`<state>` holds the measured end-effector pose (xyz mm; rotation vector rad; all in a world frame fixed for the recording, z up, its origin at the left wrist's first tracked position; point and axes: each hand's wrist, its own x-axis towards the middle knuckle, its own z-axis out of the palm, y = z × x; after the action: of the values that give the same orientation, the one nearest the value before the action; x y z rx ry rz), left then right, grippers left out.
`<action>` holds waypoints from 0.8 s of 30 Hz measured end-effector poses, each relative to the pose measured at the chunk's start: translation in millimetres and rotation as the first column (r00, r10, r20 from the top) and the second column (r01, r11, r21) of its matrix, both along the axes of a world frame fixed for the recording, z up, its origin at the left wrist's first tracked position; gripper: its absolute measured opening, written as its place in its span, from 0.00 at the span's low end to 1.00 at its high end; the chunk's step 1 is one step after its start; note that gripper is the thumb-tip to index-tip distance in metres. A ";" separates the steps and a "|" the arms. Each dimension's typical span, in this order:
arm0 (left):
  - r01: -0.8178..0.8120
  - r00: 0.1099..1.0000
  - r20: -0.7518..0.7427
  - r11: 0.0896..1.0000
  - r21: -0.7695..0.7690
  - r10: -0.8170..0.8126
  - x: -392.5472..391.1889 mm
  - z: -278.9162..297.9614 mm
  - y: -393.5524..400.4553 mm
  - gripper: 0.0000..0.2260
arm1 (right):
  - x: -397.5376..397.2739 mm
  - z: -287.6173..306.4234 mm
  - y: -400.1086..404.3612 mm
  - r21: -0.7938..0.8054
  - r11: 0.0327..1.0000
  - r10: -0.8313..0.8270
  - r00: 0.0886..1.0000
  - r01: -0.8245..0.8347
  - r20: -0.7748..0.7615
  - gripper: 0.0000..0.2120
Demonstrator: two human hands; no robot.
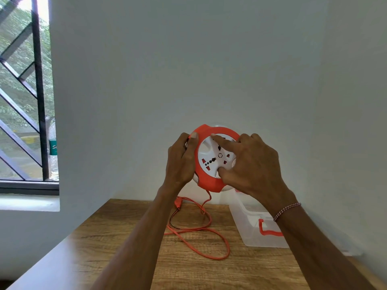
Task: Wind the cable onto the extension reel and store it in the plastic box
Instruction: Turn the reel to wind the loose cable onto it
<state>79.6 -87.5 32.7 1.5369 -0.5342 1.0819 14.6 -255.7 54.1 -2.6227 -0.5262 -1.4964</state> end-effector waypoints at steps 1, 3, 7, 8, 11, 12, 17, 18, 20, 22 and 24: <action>0.003 1.000 0.003 1.000 0.002 -0.003 0.1 0.0 0.0 0.09 | -1.5 -0.3 0.4 0.018 1.000 0.003 1.000 -0.003 -0.005 0.35; 0.006 1.000 0.010 1.000 -0.001 -0.006 0.3 0.5 0.7 0.10 | -3.4 -0.4 2.6 0.057 0.998 -0.003 1.000 0.003 -0.006 0.36; 0.000 1.000 0.018 1.000 -0.019 0.000 0.7 2.3 4.1 0.09 | -3.9 -1.0 6.7 0.045 0.999 0.009 0.999 -0.007 -0.044 0.35; 0.001 1.000 0.016 1.000 -0.029 -0.001 1.1 2.6 5.2 0.09 | -3.7 -0.2 6.2 0.020 1.000 0.017 0.998 -0.016 -0.061 0.34; -0.003 1.000 -0.003 0.998 -0.058 0.003 1.9 3.1 9.5 0.09 | -5.4 7.1 1.6 -0.037 0.997 0.064 0.986 -0.071 -0.153 0.25; -0.002 1.000 -0.005 0.998 -0.064 0.002 2.1 3.2 11.0 0.09 | -5.3 9.5 -0.2 -0.063 0.994 0.080 0.978 -0.094 -0.195 0.22; -0.009 1.000 0.000 0.999 -0.052 0.009 1.9 2.5 12.8 0.11 | -1.9 8.3 -0.6 -0.226 0.970 0.017 0.953 -0.090 -0.303 0.24; -0.011 1.000 -0.002 0.999 -0.051 0.011 2.3 1.9 12.6 0.10 | -2.0 6.8 0.9 -0.225 0.970 0.019 0.957 -0.088 -0.291 0.24; -0.009 1.000 -0.005 0.998 -0.056 0.009 3.3 0.8 12.8 0.10 | -1.9 3.7 3.5 -0.210 0.974 0.030 0.967 -0.086 -0.254 0.22; -0.013 1.000 -0.010 0.998 -0.060 0.012 3.7 0.9 12.8 0.10 | -1.4 1.9 5.8 -0.182 0.981 0.026 0.976 -0.066 -0.215 0.21; -0.014 1.000 -0.014 0.998 -0.057 0.014 2.7 1.9 12.4 0.09 | 1.0 0.2 8.1 -0.151 0.987 0.019 0.982 -0.048 -0.185 0.21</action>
<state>82.3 -75.0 34.6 1.4990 -0.4801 1.0881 15.5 -247.7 54.4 -2.8159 -0.6902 -1.2336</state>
